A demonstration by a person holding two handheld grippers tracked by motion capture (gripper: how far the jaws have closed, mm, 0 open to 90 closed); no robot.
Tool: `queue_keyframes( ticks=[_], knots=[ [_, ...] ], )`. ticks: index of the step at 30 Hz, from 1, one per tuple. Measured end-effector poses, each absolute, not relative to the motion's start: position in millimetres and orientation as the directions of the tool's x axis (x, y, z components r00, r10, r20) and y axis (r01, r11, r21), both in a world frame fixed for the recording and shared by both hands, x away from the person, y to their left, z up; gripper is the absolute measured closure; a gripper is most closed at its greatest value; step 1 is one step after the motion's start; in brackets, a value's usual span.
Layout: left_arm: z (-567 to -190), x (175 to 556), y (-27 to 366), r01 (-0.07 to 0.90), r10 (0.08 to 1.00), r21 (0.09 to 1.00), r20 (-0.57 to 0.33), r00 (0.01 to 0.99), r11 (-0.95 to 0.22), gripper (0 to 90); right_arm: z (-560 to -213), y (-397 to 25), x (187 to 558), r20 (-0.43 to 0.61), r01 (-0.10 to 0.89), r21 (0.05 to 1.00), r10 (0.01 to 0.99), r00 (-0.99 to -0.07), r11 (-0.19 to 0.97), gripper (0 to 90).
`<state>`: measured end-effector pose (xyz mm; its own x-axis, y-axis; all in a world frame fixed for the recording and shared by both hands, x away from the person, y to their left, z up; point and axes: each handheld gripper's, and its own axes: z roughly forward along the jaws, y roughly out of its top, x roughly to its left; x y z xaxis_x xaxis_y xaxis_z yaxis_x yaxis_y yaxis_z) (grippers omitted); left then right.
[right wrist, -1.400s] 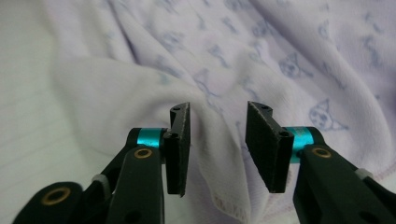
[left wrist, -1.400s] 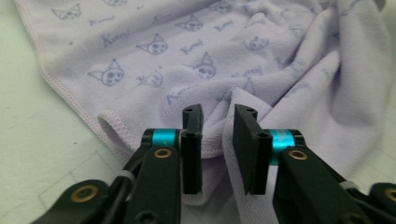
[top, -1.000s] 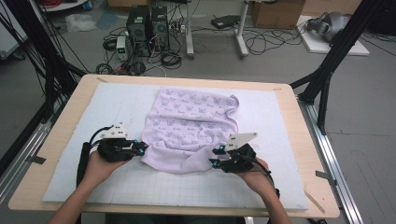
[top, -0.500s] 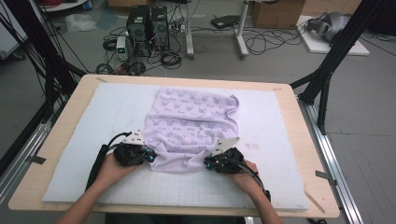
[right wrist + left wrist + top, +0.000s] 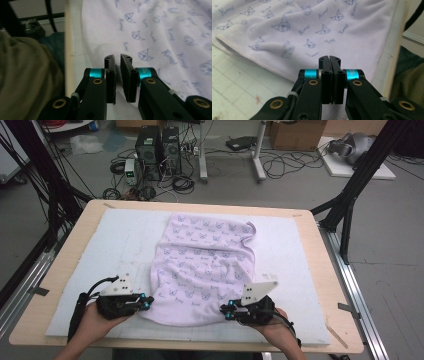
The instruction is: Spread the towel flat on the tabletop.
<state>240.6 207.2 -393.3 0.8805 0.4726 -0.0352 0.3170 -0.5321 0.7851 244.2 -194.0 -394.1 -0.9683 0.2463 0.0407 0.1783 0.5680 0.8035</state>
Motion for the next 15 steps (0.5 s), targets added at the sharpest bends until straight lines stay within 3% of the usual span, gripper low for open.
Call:
queue_keyframes(
  ticks=[4,6,9,15],
  knots=[
    [-386.6,219.6,215.4,0.303,0.42,0.801,-0.071,0.905,-0.517,87.2,-380.8,-200.7,220.2,0.096,0.168,0.83,0.161,-0.982,0.531,81.7],
    [-388.4,216.5,215.4,0.292,0.412,0.799,-0.062,0.909,-0.525,77.1,-374.3,-208.1,217.3,0.128,0.18,0.856,0.138,-0.982,0.485,74.7],
    [-397.0,226.0,210.9,0.295,0.422,0.795,-0.055,0.905,-0.53,68.2,-374.1,-215.7,227.6,0.117,0.195,0.847,0.186,-0.976,0.495,67.5],
    [-416.0,254.3,194.8,0.307,0.42,0.773,-0.058,0.906,-0.555,63.7,-399.9,-216.9,255.6,0.107,0.243,0.804,0.27,-0.957,0.542,57.6]
  ],
)
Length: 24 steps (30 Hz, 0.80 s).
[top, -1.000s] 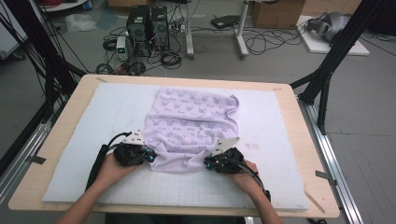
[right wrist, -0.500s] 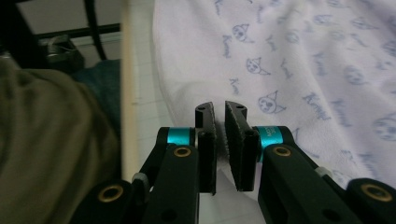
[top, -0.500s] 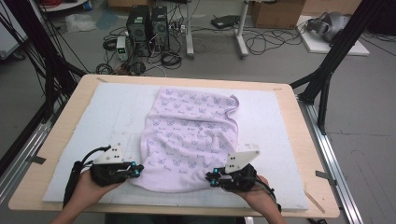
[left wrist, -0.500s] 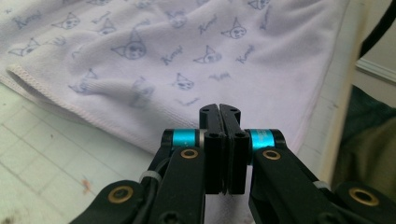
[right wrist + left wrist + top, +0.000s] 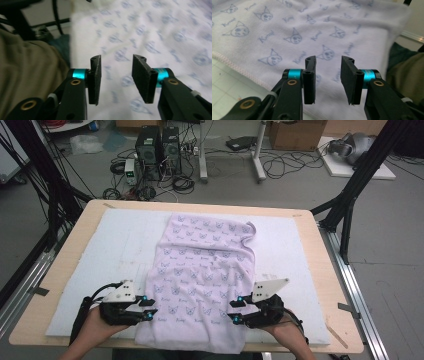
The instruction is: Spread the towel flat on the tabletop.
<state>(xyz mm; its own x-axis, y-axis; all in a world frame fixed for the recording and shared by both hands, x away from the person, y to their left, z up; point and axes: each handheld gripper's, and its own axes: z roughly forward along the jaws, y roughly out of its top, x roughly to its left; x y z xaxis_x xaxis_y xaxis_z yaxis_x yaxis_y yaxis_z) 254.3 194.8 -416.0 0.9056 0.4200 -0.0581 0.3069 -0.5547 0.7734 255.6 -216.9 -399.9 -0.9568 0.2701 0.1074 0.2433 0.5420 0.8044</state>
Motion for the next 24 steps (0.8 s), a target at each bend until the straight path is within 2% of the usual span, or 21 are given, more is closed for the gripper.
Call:
queue_keyframes(
  ticks=[5,8,10,12,14,15,17,24],
  knots=[
    [-437.0,270.6,185.4,0.33,0.413,0.717,-0.065,0.909,-0.614,61.8,-416.4,-220.6,267.7,0.066,0.257,0.758,0.322,-0.944,0.599,53.5],
    [-440.9,271.4,187.3,0.333,0.424,0.732,-0.067,0.903,-0.594,65.4,-427.4,-228.8,272.7,0.065,0.285,0.734,0.355,-0.933,0.616,54.4],
    [-441.1,270.5,188.2,0.338,0.437,0.734,-0.063,0.897,-0.589,73.0,-434.4,-230.9,274.3,0.074,0.302,0.719,0.364,-0.929,0.626,57.8],
    [-440.6,269.6,188.4,0.342,0.442,0.733,-0.063,0.895,-0.588,81.2,-441.4,-227.8,272.9,0.05,0.297,0.697,0.37,-0.928,0.653,65.1],
    [-440.4,268.4,188.3,0.337,0.442,0.733,-0.055,0.895,-0.59,86.3,-440.6,-227.4,272.6,0.06,0.299,0.702,0.365,-0.929,0.647,82.9],
    [-440.6,267.7,188.2,0.336,0.443,0.737,-0.056,0.895,-0.587,86.9,-439.6,-226.5,273.1,0.067,0.297,0.695,0.351,-0.934,0.655,85.7],
    [-440.3,266.9,189.5,0.341,0.45,0.736,-0.056,0.891,-0.585,87.3,-435.6,-223.7,272.2,0.055,0.278,0.682,0.332,-0.942,0.677,87.0],
    [-440.9,267.0,192.1,0.361,0.476,0.746,-0.068,0.877,-0.56,87.5,-408.6,-209.7,278.7,0.016,0.22,0.738,0.309,-0.951,0.638,87.4]
  ],
)
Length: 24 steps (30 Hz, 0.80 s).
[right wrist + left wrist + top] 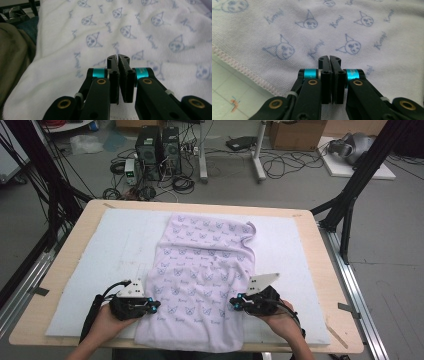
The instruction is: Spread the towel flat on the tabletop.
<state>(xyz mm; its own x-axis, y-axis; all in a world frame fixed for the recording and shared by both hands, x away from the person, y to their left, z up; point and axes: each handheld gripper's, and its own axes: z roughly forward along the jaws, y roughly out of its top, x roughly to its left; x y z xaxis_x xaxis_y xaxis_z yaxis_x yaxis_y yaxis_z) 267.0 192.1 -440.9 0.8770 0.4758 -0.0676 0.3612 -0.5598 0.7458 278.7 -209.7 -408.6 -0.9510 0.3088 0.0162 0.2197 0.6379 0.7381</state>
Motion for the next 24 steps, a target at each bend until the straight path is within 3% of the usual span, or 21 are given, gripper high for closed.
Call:
queue_keyframes(
  ticks=[4,6,9,12,19,22,24],
  knots=[
    [-440.9,266.4,193.7,0.361,0.481,0.752,-0.066,0.874,-0.552,86.4,-427.9,-192.4,290.4,0.044,0.24,0.689,0.292,-0.956,0.684,85.0],
    [-442.7,266.8,195.1,0.373,0.504,0.751,-0.062,0.862,-0.545,74.3,-435.2,-191.5,294.7,0.075,0.265,0.682,0.295,-0.952,0.682,77.2],
    [-442.7,267.9,197.7,0.377,0.505,0.753,-0.069,0.86,-0.539,67.3,-427.6,-203.7,293.7,0.065,0.261,0.732,0.318,-0.946,0.629,71.5],
    [-442.8,268.6,197.9,0.375,0.507,0.754,-0.065,0.86,-0.54,65.0,-420.4,-217.8,286.1,0.043,0.253,0.762,0.343,-0.938,0.596,69.9],
    [-444.1,267.5,195.9,0.365,0.507,0.755,-0.051,0.861,-0.545,64.3,-432.6,-229.8,271.0,0.041,0.266,0.729,0.347,-0.937,0.631,63.5],
    [-444.9,266.9,196.9,0.376,0.53,0.76,-0.05,0.847,-0.531,72.2,-440.7,-225.9,271.5,0.042,0.289,0.696,0.365,-0.93,0.657,76.7],
    [-445.0,263.3,195.3,0.37,0.523,0.762,-0.049,0.851,-0.532,84.6,-440.3,-224.8,271.8,0.071,0.299,0.697,0.352,-0.933,0.652,86.5]
  ],
)
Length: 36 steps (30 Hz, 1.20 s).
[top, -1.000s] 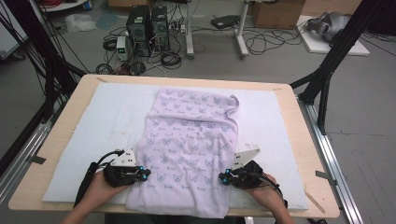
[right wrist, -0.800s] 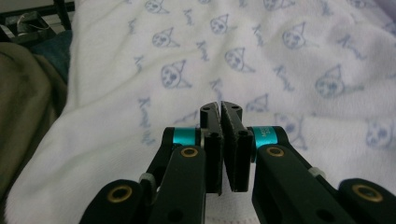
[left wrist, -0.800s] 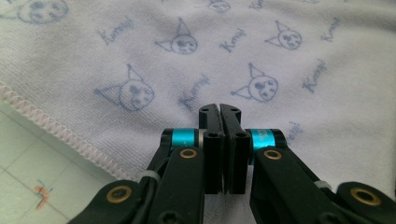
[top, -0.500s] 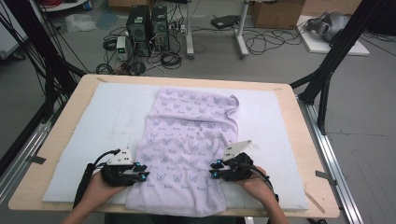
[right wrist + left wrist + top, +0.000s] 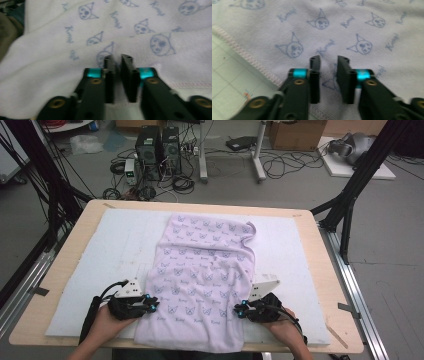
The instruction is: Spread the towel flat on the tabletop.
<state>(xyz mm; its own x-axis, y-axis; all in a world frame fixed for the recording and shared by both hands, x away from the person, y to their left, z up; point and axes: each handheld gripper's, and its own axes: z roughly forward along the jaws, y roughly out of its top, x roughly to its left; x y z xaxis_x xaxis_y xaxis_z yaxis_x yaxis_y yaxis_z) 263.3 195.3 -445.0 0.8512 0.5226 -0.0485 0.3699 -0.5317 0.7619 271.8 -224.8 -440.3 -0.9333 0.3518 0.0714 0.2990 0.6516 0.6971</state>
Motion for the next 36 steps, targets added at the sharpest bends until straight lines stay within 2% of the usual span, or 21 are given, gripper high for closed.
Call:
queue_keyframes(
  ticks=[1,9,15,17,18,20,22,28,31,32,34,35,36],
  knots=[
    [-443.8,261.6,194.3,0.36,0.522,0.756,-0.028,0.853,-0.547,86.6,-439.8,-223.5,270.2,0.055,0.283,0.696,0.345,-0.937,0.66,86.9],
    [-434.9,238.6,205.8,0.367,0.518,0.76,-0.047,0.854,-0.536,87.7,-426.6,-228.6,246.3,0.028,0.239,0.696,0.307,-0.951,0.677,87.2],
    [-420.2,205.5,215.2,0.326,0.51,0.799,-0.028,0.86,-0.505,87.5,-415.2,-236.6,218.7,0.073,0.235,0.753,0.278,-0.958,0.614,87.3],
    [-415.0,198.7,215.8,0.309,0.493,0.819,-0.036,0.869,-0.484,82.3,-407.2,-238.0,210.0,0.082,0.213,0.79,0.245,-0.966,0.575,87.0],
    [-413.0,198.1,215.3,0.303,0.494,0.824,-0.033,0.869,-0.479,74.4,-400.9,-239.1,206.7,0.083,0.202,0.811,0.233,-0.969,0.549,86.2],
    [-411.4,202.8,212.9,0.286,0.497,0.824,-0.005,0.868,-0.49,67.5,-393.1,-240.0,208.8,0.06,0.191,0.818,0.249,-0.967,0.542,78.9],
    [-413.2,214.2,210.1,0.288,0.496,0.821,-0.007,0.868,-0.493,64.2,-391.3,-238.0,217.9,0.035,0.192,0.807,0.28,-0.959,0.558,72.4],
    [-434.6,256.2,194.0,0.333,0.505,0.771,-0.018,0.863,-0.542,61.9,-419.8,-218.5,256.5,0.018,0.232,0.732,0.323,-0.946,0.64,63.6],
    [-443.1,268.7,189.5,0.355,0.477,0.752,-0.061,0.877,-0.556,64.7,-434.8,-210.6,271.4,0.008,0.248,0.691,0.336,-0.942,0.679,63.7],
    [-443.1,269.1,189.1,0.355,0.466,0.756,-0.075,0.882,-0.55,68.7,-438.6,-209.5,275.3,0.017,0.26,0.681,0.34,-0.94,0.684,64.1],
    [-441.8,266.7,189.2,0.34,0.444,0.754,-0.072,0.893,-0.562,81.7,-439.6,-209.8,277.6,0.037,0.277,0.691,0.35,-0.936,0.668,69.0],
    [-441.6,265.7,189.5,0.342,0.447,0.755,-0.073,0.892,-0.56,84.7,-439.7,-209.6,276.7,0.036,0.266,0.692,0.336,-0.941,0.671,76.3],
    [-441.4,264.5,190.9,0.348,0.451,0.755,-0.078,0.889,-0.555,85.5,-439.6,-209.4,275.4,0.04,0.262,0.692,0.327,-0.944,0.672,79.7]
  ],
)
